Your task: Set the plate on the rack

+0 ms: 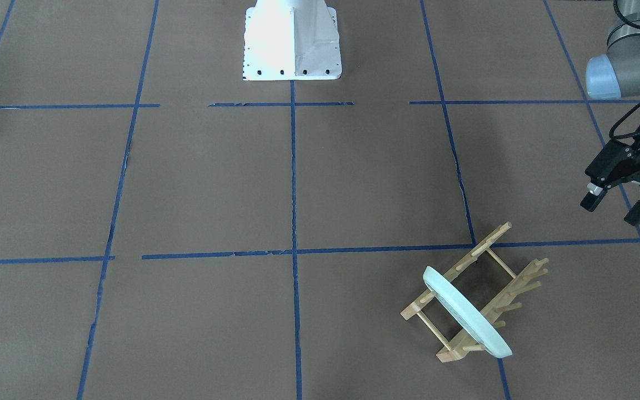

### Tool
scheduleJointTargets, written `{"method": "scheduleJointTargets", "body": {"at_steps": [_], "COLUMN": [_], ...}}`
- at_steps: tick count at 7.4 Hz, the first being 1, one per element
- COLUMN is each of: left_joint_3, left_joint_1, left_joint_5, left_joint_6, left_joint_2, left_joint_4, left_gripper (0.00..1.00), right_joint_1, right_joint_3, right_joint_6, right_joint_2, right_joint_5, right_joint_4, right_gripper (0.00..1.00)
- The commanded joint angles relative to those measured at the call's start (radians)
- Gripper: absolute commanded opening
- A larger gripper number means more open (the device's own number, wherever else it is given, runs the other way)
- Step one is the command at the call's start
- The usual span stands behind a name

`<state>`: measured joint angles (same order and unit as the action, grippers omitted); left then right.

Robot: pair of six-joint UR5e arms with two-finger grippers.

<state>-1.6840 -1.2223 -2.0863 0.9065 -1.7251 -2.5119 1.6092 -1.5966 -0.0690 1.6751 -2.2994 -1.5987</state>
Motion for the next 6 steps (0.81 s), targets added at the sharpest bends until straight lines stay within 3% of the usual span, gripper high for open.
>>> {"method": "scheduleJointTargets", "body": {"at_steps": [1,3,5,6], "left_joint_3": [-0.086,-0.097,-0.077,-0.059], "left_joint_1": [-0.036,-0.048,-0.078,-0.097], "left_joint_5": [0.0,-0.001,-0.003,-0.009], "left_joint_6": [-0.22,-0.486,-0.779,-0.799], "left_joint_2": [0.057,0.096,0.05,0.053], "left_joint_4": [0.259,0.455,0.767,0.78], "left_gripper": [1.0,1.0,1.0,1.0], "right_joint_1": [0.0,0.0,0.0,0.0], "right_joint_3": [0.001,0.0,0.001,0.001], "right_joint_6": [0.0,0.0,-0.002,-0.002], "right_joint_2": [0.0,0.0,0.0,0.0], "right_joint_5": [0.0,0.0,0.0,0.0], "right_joint_4": [0.0,0.0,0.0,0.0], "right_gripper": [1.0,1.0,1.0,1.0]}}
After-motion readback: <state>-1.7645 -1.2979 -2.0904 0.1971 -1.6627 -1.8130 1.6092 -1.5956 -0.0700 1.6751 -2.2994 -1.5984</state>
